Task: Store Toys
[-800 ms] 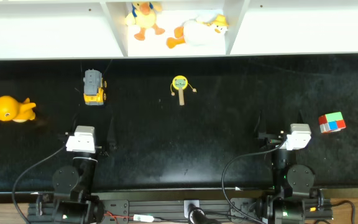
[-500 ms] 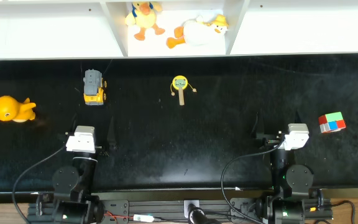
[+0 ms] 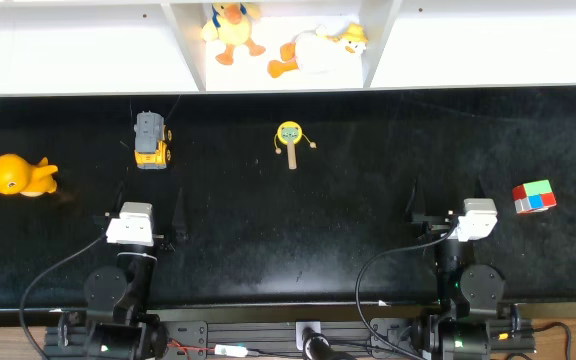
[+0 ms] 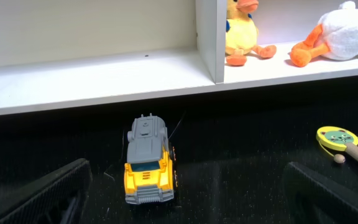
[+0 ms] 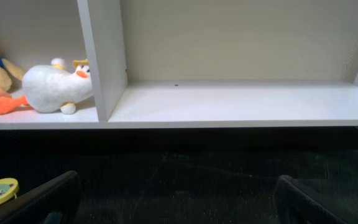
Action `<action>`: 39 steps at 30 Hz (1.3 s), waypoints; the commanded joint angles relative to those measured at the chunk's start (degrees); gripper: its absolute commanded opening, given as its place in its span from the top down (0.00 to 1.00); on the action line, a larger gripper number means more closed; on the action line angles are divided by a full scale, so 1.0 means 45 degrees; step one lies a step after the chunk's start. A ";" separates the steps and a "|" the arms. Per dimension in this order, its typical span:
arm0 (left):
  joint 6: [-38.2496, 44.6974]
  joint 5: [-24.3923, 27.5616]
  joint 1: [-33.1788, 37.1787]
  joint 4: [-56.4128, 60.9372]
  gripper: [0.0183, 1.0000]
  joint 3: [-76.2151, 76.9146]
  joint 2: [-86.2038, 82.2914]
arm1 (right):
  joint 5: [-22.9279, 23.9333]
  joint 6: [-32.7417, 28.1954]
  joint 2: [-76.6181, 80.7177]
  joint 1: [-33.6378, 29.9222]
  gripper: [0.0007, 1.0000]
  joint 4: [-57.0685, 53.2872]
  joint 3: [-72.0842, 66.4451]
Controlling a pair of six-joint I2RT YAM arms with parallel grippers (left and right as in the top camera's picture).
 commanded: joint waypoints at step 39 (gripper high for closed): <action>0.0602 0.1375 0.2807 -0.6999 0.00 0.8408 0.9097 | 0.0097 0.0053 -0.0097 0.0053 0.00 0.0039 -0.0170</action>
